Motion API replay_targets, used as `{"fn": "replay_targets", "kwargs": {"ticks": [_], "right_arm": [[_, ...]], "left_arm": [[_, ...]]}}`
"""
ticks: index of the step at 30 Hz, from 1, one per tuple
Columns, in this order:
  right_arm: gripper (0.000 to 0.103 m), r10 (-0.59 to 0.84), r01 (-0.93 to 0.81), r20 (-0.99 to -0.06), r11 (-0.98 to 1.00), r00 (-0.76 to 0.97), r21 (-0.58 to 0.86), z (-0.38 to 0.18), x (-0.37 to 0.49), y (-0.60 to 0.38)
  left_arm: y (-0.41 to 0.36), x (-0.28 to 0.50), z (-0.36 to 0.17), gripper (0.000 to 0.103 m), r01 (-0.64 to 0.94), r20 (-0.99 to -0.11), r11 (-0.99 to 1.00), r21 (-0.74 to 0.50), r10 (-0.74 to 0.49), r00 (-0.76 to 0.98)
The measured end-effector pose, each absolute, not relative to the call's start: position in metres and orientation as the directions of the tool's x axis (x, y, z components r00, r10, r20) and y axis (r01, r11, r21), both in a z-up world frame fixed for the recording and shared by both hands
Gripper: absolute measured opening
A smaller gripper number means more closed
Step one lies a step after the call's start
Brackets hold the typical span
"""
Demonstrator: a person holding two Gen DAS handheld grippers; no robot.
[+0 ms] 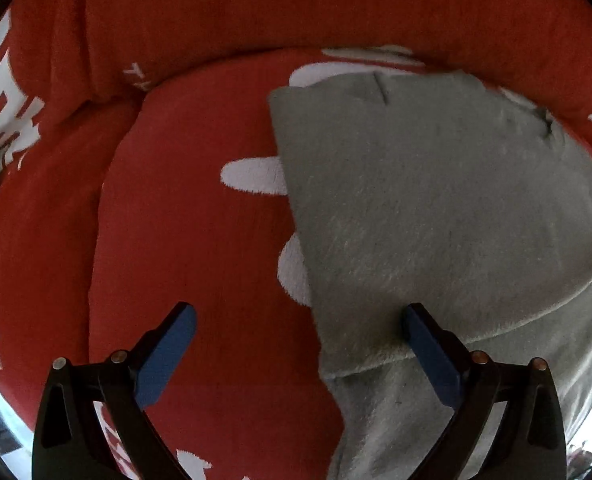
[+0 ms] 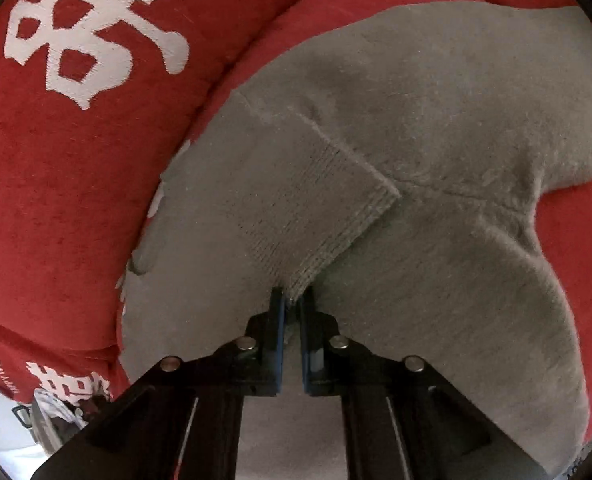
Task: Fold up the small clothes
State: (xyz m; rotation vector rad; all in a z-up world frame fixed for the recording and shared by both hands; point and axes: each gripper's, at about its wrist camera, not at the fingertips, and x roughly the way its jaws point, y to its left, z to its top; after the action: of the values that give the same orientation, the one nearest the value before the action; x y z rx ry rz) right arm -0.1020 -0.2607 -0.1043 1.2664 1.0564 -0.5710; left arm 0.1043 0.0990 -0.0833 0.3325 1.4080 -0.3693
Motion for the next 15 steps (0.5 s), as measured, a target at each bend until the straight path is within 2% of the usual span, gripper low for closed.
{"fn": "replay_targets", "kwargs": {"ticks": [3, 5, 11, 13, 14, 15], "right_arm": [[0.006, 0.181, 0.845, -0.891, 0.284, 0.417, 0.453, -0.103, -0.115, -0.265], [0.006, 0.209, 0.839, -0.873, 0.25, 0.44, 0.483, -0.106, -0.127, -0.272], [0.009, 0.25, 0.817, -0.873, 0.315, 0.42, 0.483, -0.084, -0.154, -0.271], [0.013, 0.27, 0.814, -0.87, 0.319, 0.412, 0.485, -0.077, -0.163, -0.265], [0.019, 0.281, 0.811, -0.866, 0.319, 0.413, 0.49, -0.074, -0.17, -0.264], [0.03, 0.288, 0.81, -0.863, 0.316, 0.414, 0.494, -0.072, -0.172, -0.262]], "left_arm": [[0.101, 0.105, -0.08, 0.103, 0.434, -0.993, 0.901, 0.022, -0.031, 0.114], [0.096, 0.104, -0.069, 0.103, 0.451, -0.992, 0.892, 0.044, -0.016, 0.129], [0.064, 0.081, -0.034, 0.103, 0.506, -0.991, 0.863, 0.007, -0.06, 0.116], [0.049, 0.07, -0.027, 0.103, 0.523, -0.993, 0.852, -0.01, -0.072, 0.098], [0.039, 0.062, -0.024, 0.103, 0.532, -0.993, 0.847, -0.017, -0.076, 0.089], [0.03, 0.055, -0.022, 0.103, 0.54, -0.994, 0.841, -0.027, -0.082, 0.078]]}}
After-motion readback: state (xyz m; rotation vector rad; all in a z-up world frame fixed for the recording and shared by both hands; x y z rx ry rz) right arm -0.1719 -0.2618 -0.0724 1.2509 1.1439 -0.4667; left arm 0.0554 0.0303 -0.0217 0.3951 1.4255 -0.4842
